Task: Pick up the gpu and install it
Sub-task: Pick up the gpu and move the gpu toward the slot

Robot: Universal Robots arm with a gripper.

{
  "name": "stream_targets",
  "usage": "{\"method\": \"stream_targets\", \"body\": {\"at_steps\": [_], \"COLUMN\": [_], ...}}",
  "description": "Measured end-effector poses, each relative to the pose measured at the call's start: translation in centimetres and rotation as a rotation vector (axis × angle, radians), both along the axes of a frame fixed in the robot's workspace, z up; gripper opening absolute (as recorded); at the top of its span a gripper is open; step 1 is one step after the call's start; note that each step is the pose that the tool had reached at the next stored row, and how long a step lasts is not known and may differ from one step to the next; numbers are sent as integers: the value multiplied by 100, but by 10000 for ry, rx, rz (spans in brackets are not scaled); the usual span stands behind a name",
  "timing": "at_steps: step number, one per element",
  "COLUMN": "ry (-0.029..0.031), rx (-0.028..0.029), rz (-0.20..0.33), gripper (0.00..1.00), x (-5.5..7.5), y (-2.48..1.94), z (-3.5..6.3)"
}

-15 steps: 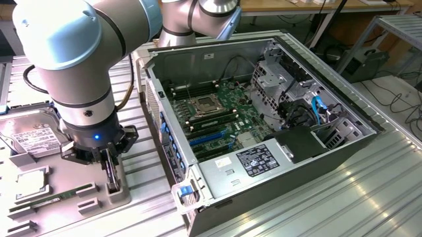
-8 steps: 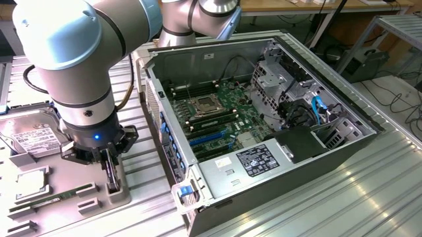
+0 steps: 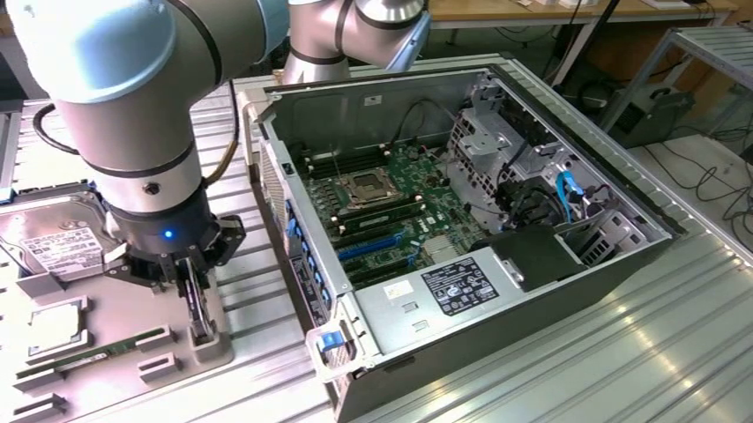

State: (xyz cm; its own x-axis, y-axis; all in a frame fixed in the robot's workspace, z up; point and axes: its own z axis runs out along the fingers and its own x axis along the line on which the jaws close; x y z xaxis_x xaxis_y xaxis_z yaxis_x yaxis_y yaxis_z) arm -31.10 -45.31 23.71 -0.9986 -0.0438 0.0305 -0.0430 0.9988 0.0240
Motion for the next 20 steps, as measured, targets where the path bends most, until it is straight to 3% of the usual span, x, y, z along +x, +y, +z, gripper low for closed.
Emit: {"method": "stream_targets", "body": {"at_steps": [9, 20], "ry": [0, 0], "rx": [-1, -1], "rz": [0, 1], "gripper": [28, 28], "x": [0, 0], "y": [0, 0], "z": [352, 672]}}
